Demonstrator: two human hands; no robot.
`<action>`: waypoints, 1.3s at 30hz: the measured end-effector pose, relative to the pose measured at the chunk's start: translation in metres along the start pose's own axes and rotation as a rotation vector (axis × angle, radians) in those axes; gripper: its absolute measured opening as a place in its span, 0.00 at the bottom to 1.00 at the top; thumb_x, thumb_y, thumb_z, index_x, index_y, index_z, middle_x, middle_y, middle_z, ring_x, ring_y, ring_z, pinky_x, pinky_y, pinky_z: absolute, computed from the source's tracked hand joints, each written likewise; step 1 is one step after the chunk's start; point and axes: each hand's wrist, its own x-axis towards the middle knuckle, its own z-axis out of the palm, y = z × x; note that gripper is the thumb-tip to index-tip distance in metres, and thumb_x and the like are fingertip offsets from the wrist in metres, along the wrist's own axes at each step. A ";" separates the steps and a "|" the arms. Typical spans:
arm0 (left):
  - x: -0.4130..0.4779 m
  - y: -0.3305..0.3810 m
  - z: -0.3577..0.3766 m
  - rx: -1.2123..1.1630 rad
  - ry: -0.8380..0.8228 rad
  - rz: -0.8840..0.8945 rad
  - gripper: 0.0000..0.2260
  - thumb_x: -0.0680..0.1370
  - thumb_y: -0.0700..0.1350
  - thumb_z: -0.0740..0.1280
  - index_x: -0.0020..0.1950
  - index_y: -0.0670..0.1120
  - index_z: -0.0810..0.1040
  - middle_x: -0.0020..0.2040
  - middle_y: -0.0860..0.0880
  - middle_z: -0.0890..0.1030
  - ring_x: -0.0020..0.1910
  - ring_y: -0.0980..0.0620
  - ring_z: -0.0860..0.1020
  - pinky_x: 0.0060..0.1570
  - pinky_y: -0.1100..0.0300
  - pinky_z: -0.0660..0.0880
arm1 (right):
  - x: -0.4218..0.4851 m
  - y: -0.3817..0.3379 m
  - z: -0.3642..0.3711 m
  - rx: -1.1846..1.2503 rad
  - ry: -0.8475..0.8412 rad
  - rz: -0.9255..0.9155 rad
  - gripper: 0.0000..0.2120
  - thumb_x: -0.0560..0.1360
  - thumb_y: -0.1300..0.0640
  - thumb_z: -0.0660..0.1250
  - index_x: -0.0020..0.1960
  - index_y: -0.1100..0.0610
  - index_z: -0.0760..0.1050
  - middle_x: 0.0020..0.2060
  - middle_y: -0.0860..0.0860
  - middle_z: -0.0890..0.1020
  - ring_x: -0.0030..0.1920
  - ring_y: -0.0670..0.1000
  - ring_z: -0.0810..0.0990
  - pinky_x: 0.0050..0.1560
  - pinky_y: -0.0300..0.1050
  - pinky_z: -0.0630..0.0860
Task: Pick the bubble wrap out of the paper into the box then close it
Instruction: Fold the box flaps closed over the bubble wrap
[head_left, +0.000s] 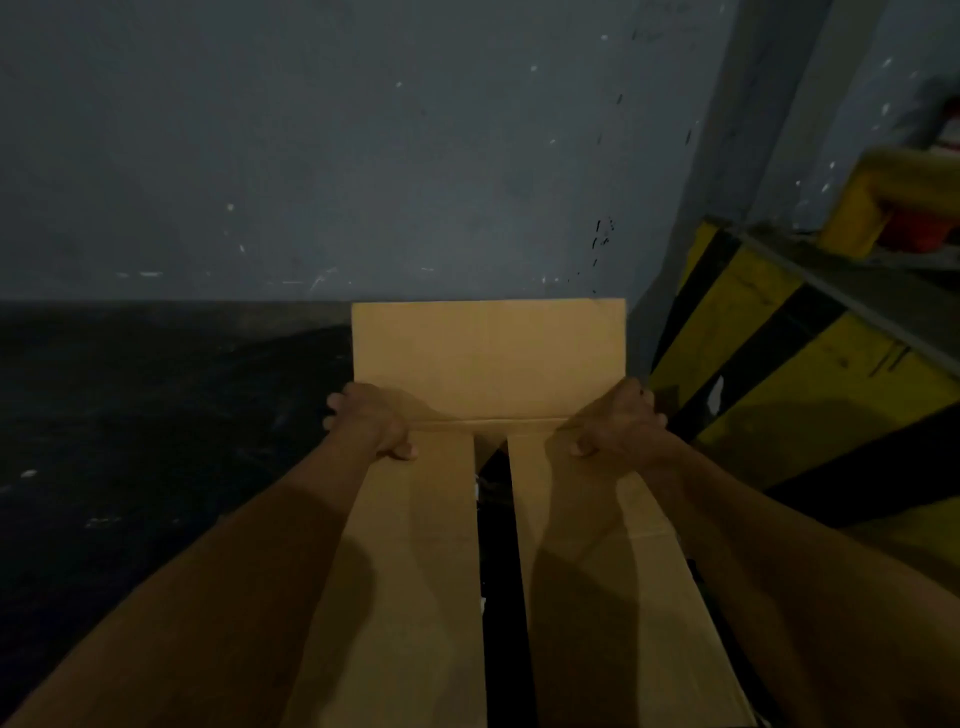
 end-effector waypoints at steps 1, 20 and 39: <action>-0.001 -0.007 0.001 -0.142 0.037 0.010 0.50 0.61 0.46 0.82 0.74 0.38 0.56 0.71 0.38 0.63 0.69 0.39 0.64 0.65 0.47 0.67 | 0.000 0.004 0.001 0.064 0.038 -0.011 0.44 0.63 0.58 0.80 0.70 0.60 0.56 0.68 0.57 0.63 0.69 0.62 0.64 0.68 0.57 0.65; -0.018 -0.053 -0.028 -0.575 -0.337 0.088 0.26 0.71 0.37 0.72 0.67 0.45 0.72 0.67 0.45 0.72 0.65 0.43 0.71 0.67 0.47 0.67 | -0.017 0.070 -0.034 0.450 -0.277 0.157 0.22 0.71 0.52 0.74 0.61 0.58 0.74 0.58 0.58 0.77 0.56 0.63 0.77 0.54 0.62 0.78; -0.073 -0.027 0.037 0.157 0.234 0.534 0.20 0.79 0.41 0.58 0.71 0.45 0.68 0.70 0.41 0.66 0.65 0.42 0.69 0.67 0.51 0.66 | -0.066 0.038 0.015 -0.527 0.243 -0.432 0.12 0.78 0.60 0.57 0.55 0.60 0.77 0.55 0.58 0.77 0.56 0.58 0.74 0.55 0.51 0.73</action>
